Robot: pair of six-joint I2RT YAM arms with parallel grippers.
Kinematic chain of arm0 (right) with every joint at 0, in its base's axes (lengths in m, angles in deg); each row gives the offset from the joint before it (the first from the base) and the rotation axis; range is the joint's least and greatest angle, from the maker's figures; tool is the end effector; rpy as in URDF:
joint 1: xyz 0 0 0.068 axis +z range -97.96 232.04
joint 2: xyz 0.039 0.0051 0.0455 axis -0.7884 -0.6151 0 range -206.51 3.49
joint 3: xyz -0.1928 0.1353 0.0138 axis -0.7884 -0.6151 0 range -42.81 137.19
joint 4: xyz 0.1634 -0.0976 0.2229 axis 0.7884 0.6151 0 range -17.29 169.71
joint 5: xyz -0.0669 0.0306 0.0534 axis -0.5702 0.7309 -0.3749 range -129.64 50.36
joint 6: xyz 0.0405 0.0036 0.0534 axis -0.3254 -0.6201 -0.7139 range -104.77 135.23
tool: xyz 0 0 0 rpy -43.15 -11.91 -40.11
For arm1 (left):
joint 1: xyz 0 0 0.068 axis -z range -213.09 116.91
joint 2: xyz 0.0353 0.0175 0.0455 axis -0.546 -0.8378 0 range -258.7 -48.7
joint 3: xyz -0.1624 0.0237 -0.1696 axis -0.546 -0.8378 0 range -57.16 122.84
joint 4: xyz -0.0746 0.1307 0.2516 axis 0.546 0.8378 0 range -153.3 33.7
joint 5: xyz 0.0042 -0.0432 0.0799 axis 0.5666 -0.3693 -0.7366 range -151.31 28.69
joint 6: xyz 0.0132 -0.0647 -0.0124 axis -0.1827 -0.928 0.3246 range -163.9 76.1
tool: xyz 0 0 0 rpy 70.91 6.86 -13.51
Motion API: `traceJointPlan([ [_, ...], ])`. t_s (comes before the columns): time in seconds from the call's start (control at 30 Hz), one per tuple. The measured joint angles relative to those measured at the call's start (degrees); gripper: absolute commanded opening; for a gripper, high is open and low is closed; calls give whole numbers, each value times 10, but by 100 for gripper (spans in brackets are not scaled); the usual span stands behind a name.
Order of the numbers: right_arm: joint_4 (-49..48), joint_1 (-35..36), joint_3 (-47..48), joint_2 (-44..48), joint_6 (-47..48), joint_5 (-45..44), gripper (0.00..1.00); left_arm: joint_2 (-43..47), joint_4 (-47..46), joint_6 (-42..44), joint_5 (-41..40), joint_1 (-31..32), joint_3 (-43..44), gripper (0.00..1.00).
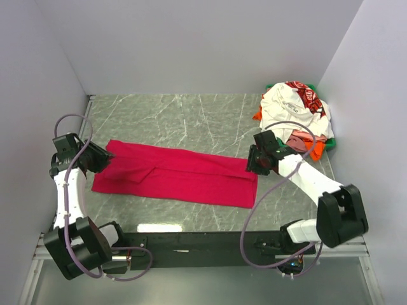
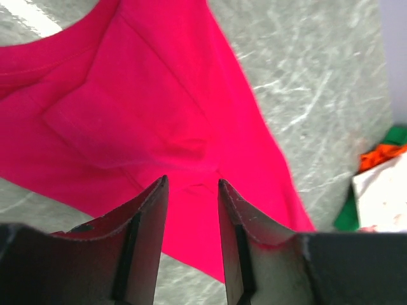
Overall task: Fold and stack the t-shirts
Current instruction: Fold the tshirt
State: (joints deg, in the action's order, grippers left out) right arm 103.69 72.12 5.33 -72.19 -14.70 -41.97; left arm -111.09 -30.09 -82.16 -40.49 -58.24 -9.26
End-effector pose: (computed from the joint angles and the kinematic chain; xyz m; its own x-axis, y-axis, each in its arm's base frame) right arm 0.2877 0.1028 0.1479 -0.8555 0.2180 -0.4697 0.1196 0.9657 0.2305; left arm 0.2649 0.1033 0.2101 -0.4138 -0.8338 -0.3656 -0.5566 0.5494 -0.6231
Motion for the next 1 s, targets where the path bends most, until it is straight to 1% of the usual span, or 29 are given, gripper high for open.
traceJointPlan([
  [0.13, -24, 0, 3, -52, 0, 16, 47, -16, -5, 24, -20, 18, -8, 43],
  [0.2, -32, 0, 3, -69, 0, 23, 47, -15, -6, 30, -34, 48, -18, 43],
  [0.33, -47, 0, 3, -94, 0, 35, 46, -15, -9, 31, -63, 128, -35, 43],
  [0.5, -61, 0, -5, -97, -1, 41, 45, -25, -9, 36, -72, 177, -49, 44],
  [0.67, -70, 0, -24, -99, -5, 48, 45, -74, -12, 42, -77, 228, -49, 46],
  [0.83, -79, 0, -32, -100, -12, 50, 45, -115, -12, 47, -88, 257, -49, 54],
  [1.0, -83, 0, -34, -100, -18, 50, 45, -157, -10, 52, -112, 284, -39, 56],
])
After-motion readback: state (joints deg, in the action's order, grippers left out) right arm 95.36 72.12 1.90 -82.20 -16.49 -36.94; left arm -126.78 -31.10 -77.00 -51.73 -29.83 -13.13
